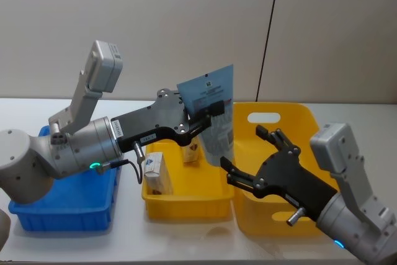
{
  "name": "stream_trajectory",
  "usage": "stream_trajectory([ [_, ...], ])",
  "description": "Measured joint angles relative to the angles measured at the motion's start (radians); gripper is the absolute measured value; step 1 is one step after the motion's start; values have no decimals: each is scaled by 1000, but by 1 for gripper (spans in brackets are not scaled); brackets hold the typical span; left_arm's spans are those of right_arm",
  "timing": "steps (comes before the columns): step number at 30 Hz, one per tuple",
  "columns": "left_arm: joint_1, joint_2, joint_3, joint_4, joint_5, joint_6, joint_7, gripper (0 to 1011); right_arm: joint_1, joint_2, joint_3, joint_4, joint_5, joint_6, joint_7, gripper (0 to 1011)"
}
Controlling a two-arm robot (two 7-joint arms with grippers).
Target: Bimanual collaborative sorting of washing and personal care products
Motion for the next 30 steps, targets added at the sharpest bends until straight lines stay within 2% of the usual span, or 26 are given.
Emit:
stream_trajectory([
  [15,0,0,0,0,0,0,0,217,97,-14,-48,102,10,-25,63,1002],
  [30,0,0,0,0,0,0,0,218,173,-35,-98,170,19,-38,103,1002],
])
